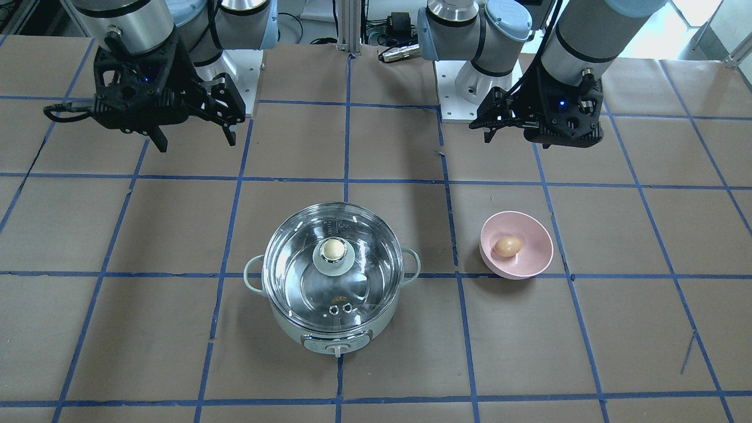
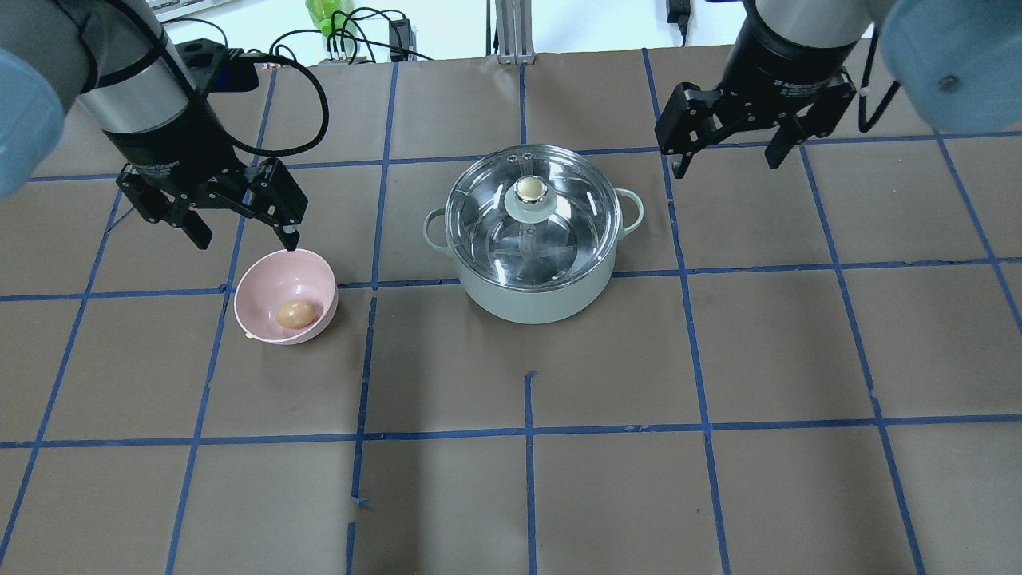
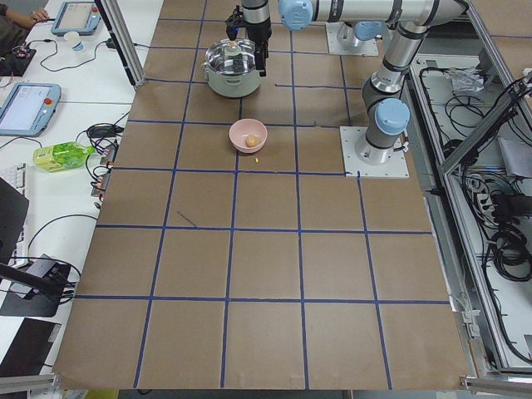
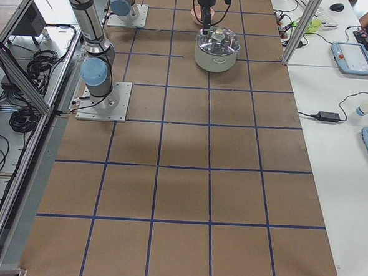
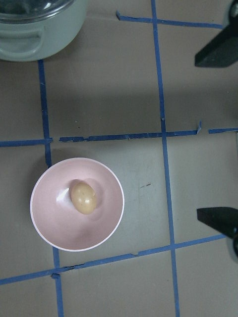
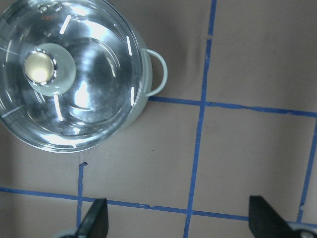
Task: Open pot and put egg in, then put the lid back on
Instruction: 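Lower the left gripper over the pink bowl while the right moves above the lid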
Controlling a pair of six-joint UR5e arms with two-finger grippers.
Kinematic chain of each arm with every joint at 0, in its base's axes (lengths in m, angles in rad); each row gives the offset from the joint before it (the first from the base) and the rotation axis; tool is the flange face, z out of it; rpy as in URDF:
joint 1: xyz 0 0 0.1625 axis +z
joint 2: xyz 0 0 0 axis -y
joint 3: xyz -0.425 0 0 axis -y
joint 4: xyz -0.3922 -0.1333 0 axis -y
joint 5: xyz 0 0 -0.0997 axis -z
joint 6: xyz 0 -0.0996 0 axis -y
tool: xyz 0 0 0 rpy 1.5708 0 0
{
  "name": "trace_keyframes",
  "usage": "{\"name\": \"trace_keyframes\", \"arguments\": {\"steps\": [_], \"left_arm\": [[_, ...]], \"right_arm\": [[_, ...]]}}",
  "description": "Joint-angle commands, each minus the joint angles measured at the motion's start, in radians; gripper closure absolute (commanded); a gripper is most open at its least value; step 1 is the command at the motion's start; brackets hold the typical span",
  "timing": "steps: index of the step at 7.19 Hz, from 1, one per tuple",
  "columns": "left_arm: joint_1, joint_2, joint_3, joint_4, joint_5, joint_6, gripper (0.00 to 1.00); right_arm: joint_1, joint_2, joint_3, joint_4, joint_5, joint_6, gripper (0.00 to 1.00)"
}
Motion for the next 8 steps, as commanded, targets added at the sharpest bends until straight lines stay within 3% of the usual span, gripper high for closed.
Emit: {"name": "trace_keyframes", "arguments": {"steps": [1,3,4,5,8], "left_arm": [[0.046,-0.007,-0.077,0.098,0.004,0.099,0.0],[0.1,-0.006,-0.166,0.21,0.003,0.319,0.0],[0.114,-0.006,-0.191,0.255,-0.002,0.39,0.0],[0.12,-0.006,-0.219,0.295,-0.002,0.491,0.0],[0.161,-0.014,-0.297,0.393,-0.005,0.688,0.0]], "right_arm": [[0.066,0.117,-0.037,-0.097,0.029,0.024,0.01],[0.182,0.253,-0.053,-0.262,0.014,0.209,0.02],[0.245,0.313,-0.06,-0.3,-0.051,0.267,0.02],[0.264,0.343,-0.06,-0.353,-0.052,0.327,0.02],[0.264,0.347,-0.055,-0.363,-0.067,0.331,0.0]]}}
